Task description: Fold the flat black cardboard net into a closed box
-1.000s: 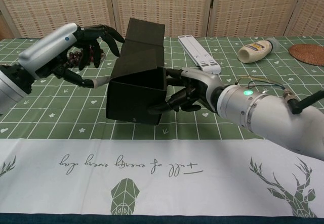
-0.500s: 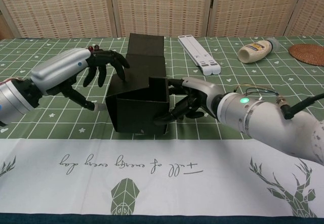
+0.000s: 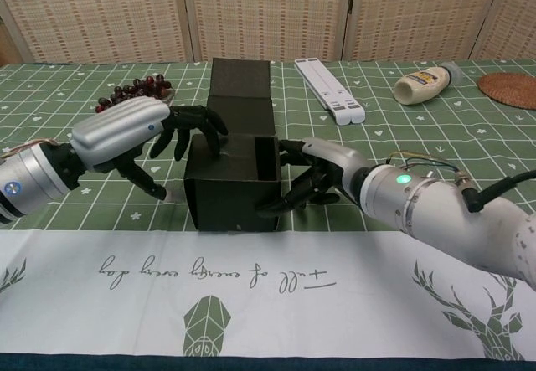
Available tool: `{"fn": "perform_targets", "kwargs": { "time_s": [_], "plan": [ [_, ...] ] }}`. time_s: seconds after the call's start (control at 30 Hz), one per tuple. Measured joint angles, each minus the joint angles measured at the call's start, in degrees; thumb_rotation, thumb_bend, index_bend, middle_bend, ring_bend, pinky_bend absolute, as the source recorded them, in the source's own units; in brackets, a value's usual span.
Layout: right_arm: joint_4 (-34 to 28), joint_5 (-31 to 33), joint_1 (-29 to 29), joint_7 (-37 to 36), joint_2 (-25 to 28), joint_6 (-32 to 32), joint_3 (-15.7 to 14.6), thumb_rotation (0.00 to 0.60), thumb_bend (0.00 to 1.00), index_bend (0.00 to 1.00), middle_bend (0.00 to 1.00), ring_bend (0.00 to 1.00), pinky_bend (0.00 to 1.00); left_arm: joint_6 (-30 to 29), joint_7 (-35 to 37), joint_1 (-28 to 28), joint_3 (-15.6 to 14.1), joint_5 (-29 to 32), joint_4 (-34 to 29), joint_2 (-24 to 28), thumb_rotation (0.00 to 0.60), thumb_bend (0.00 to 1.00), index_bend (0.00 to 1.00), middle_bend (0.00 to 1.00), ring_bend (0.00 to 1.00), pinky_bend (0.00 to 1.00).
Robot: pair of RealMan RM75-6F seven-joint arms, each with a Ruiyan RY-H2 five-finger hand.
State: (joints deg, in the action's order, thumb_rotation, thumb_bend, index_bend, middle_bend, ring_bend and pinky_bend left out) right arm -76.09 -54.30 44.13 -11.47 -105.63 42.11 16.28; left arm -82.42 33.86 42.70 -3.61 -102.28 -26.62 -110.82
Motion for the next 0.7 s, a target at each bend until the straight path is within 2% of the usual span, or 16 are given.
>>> {"fn": "perform_targets", "kwargs": {
  "time_s": [0.7],
  "plan": [
    [-1.51, -0.88, -0.92, -0.01, 0.74, -0.67, 0.04, 0.600, 0.59, 0.25, 0.40, 0.75, 1.00, -1.31, -2.82, 1.34, -2.91, -1.05, 2.58, -0.01, 0.600, 0.07, 0.47, 0.34, 0.57, 0.69]
  ]
}}
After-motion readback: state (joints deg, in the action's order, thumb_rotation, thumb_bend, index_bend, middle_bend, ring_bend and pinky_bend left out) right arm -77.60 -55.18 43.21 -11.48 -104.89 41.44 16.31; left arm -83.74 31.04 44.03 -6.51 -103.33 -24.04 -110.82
